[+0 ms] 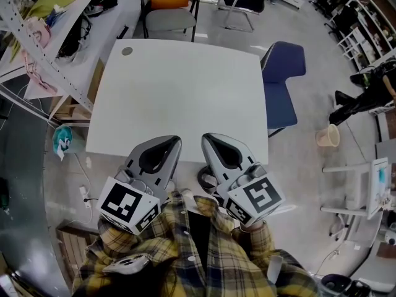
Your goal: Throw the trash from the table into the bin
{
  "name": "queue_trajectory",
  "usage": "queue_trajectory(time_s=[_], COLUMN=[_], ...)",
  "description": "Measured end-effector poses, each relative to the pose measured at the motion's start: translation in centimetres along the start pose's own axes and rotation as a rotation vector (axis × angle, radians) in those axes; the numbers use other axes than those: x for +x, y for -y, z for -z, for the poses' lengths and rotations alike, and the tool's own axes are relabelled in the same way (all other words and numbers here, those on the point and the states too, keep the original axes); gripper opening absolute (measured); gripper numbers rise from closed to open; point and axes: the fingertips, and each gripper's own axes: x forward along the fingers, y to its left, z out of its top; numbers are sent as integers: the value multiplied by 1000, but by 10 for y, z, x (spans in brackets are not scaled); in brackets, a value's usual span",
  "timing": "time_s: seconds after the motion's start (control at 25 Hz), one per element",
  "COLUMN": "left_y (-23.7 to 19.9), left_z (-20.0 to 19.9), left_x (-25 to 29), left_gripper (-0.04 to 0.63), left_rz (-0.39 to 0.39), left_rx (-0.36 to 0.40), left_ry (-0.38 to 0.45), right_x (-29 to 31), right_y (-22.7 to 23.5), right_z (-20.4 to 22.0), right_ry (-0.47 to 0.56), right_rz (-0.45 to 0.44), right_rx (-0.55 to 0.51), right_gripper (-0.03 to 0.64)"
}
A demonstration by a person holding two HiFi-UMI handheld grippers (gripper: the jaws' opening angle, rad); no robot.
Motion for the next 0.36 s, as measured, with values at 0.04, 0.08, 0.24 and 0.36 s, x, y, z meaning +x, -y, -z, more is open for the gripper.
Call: queue_trajectory(time_s=[0.04,0.08,0.24,0.36], left_y=[1,2,7,10], left_z=[1,2,7,10], left_x=[1,1,4,7], left_gripper=[7,6,7,7], left_rz=[1,4,13,19], left_rx=[-1,-3,-7,-9], left_ry=[-1,-3,-8,-10], right_x=[-1,-2,-5,-8], right_y=[1,1,2,3], right_z=[0,1,4,6], right_ry=[0,0,0,-3], right_rz=[1,2,2,2], right_rx=[1,3,2,1], right_gripper=[-2,-2,-2,-2])
